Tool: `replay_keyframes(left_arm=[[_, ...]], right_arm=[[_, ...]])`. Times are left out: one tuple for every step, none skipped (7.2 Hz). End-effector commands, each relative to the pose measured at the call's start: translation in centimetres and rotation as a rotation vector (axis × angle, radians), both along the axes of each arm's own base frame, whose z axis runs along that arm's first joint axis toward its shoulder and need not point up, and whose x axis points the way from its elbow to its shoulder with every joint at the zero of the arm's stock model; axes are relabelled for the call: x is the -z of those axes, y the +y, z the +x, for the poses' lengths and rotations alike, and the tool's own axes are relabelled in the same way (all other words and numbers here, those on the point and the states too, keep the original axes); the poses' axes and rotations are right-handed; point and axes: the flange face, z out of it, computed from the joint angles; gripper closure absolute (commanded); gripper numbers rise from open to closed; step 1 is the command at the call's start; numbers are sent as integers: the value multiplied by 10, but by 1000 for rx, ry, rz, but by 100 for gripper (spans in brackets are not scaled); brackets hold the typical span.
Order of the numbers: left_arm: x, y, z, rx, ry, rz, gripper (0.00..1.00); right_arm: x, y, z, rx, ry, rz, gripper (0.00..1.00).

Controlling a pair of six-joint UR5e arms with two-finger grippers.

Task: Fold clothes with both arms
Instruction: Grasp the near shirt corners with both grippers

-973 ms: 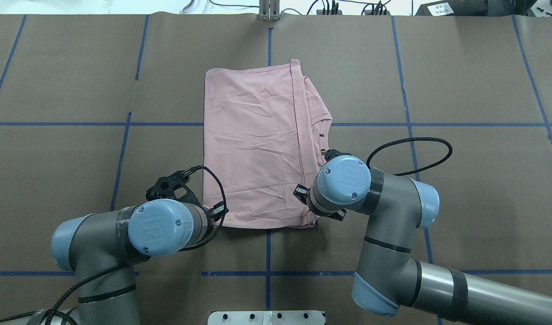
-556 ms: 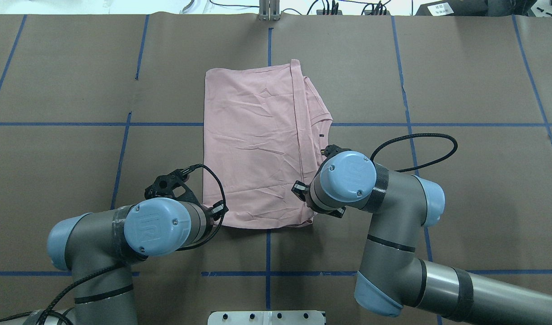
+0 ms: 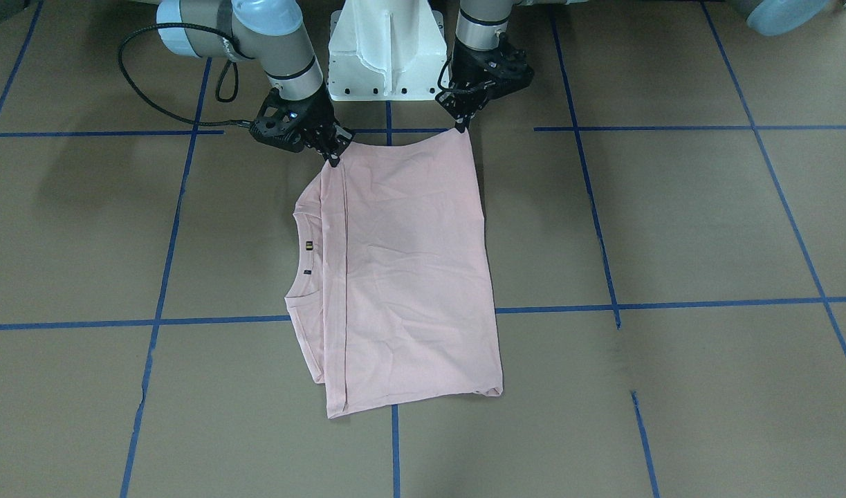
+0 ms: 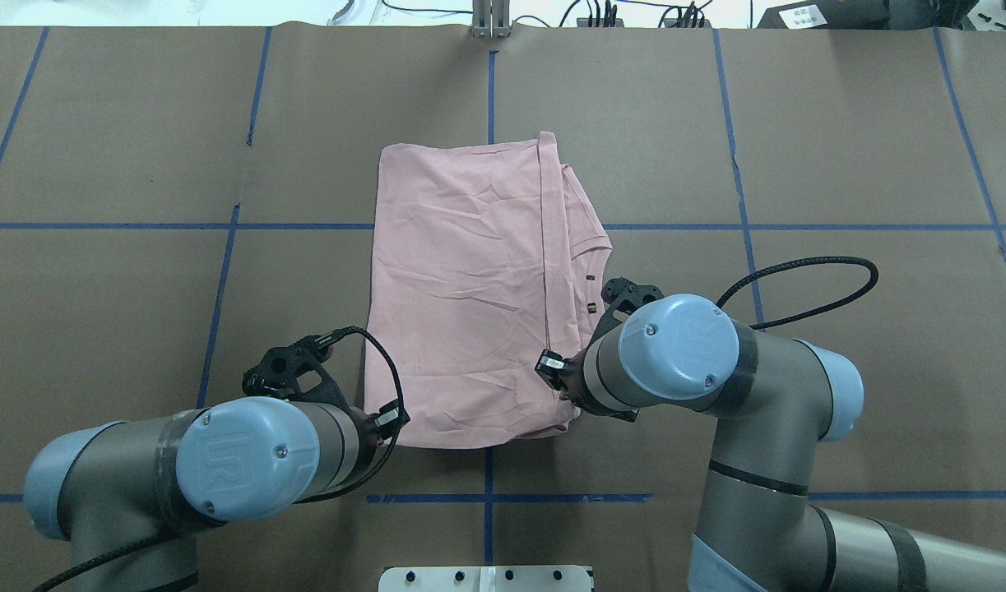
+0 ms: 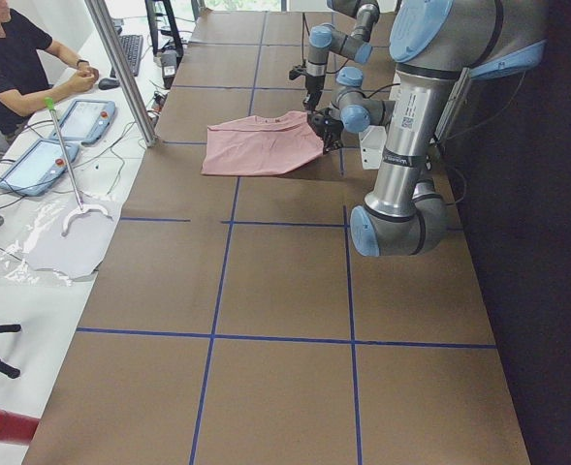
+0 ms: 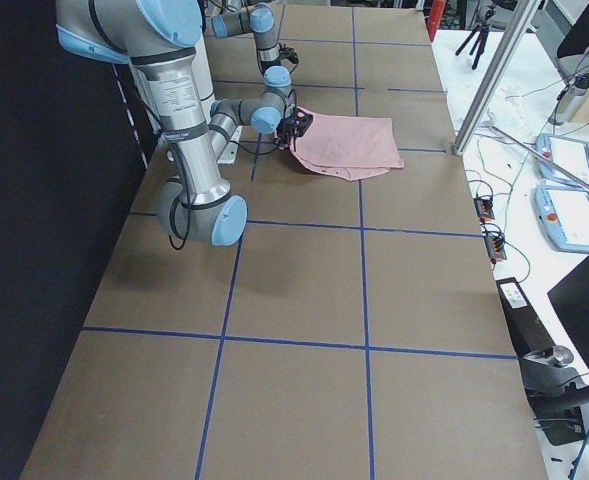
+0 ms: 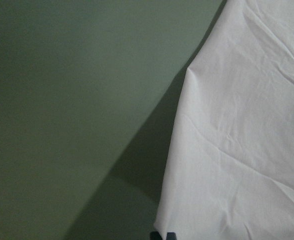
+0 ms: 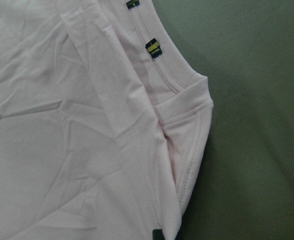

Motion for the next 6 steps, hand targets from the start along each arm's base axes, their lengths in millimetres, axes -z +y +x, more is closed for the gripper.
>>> replay_keyframes(left_arm=[[13,28,-12,-49,28,4,100],[17,27,-11,-52,34,5,100],[18,-4,-23,-19,29,44,100],[20,-42,-41,9,18,115,100],[15,-78,-48,45,24,162,100],[-2,-97,-35,59,19,177,100]], right_arm=[[6,19,14,25,-29,10,100],[7,20,8,33,-26,25,100],[10,-4,20,26,-20,90,100],[16,-28,31,-15,-35,101,100],[10,-55,33,-58,-43,105,100],[-1,-75,30,-85,-51,112,100]])
